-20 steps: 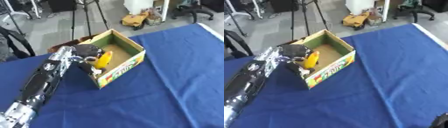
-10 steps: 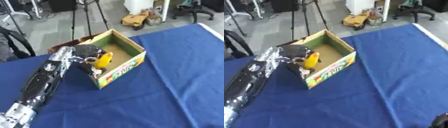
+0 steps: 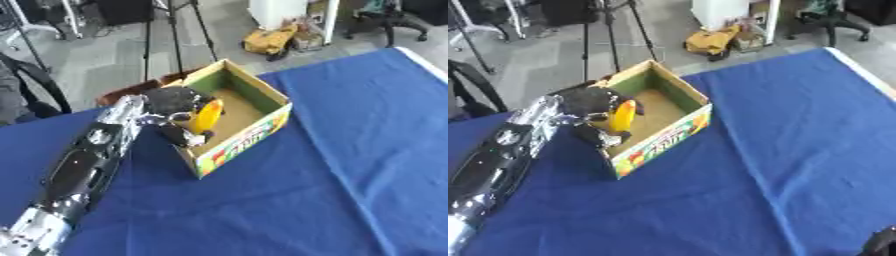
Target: Pick up objects on the table and place them in the box.
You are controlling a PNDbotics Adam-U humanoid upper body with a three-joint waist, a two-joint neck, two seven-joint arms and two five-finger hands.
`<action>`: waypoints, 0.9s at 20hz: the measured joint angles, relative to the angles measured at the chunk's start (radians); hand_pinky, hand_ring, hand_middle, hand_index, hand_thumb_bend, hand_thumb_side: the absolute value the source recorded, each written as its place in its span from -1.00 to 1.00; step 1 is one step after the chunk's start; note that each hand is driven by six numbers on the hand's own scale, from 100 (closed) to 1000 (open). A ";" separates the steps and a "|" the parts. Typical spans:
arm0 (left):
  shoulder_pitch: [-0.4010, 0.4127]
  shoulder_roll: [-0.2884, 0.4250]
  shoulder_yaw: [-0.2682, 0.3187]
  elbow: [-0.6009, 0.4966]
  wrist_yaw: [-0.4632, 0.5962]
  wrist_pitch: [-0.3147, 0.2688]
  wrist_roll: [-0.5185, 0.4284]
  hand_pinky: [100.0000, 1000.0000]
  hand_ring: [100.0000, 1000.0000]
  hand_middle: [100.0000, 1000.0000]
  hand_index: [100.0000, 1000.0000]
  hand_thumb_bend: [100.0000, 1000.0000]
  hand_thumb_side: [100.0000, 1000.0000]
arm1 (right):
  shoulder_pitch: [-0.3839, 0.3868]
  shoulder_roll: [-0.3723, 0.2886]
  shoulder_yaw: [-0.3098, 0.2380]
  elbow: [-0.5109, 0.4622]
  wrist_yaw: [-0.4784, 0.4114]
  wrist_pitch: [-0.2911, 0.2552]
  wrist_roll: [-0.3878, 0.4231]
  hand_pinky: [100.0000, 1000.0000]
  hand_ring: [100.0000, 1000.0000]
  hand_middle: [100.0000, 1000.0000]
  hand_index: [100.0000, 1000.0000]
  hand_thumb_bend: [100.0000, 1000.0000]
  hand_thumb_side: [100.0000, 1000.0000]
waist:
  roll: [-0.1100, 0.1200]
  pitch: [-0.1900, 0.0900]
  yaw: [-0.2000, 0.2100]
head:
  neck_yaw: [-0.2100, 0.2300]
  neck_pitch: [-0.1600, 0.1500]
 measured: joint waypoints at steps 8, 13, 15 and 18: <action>0.001 0.000 0.000 0.025 0.038 -0.014 -0.028 0.54 0.76 0.81 0.97 -0.01 1.00 | 0.000 0.000 0.000 0.000 0.000 0.000 0.000 -0.07 -0.38 -0.50 0.04 -1.00 0.61 | 0.000 0.000 0.000 | -0.003 -0.001; 0.001 0.000 0.000 0.025 0.054 -0.010 -0.042 0.53 0.75 0.79 0.96 -0.04 1.00 | 0.000 0.000 0.000 0.000 0.000 0.000 0.000 -0.07 -0.38 -0.50 0.04 -1.00 0.61 | 0.002 0.000 0.001 | -0.005 -0.001; 0.002 0.000 0.000 0.025 0.062 -0.009 -0.044 0.51 0.71 0.76 0.94 -0.11 0.91 | 0.000 0.000 0.000 0.000 0.000 0.000 0.000 -0.07 -0.38 -0.50 0.04 -1.00 0.61 | 0.002 0.000 0.002 | -0.005 -0.001; 0.003 -0.001 0.007 0.024 0.091 -0.005 -0.036 0.49 0.65 0.70 0.91 -0.28 0.73 | 0.000 0.000 -0.001 0.000 0.000 0.000 0.000 -0.07 -0.38 -0.50 0.04 -1.00 0.61 | 0.002 -0.004 0.009 | -0.007 -0.001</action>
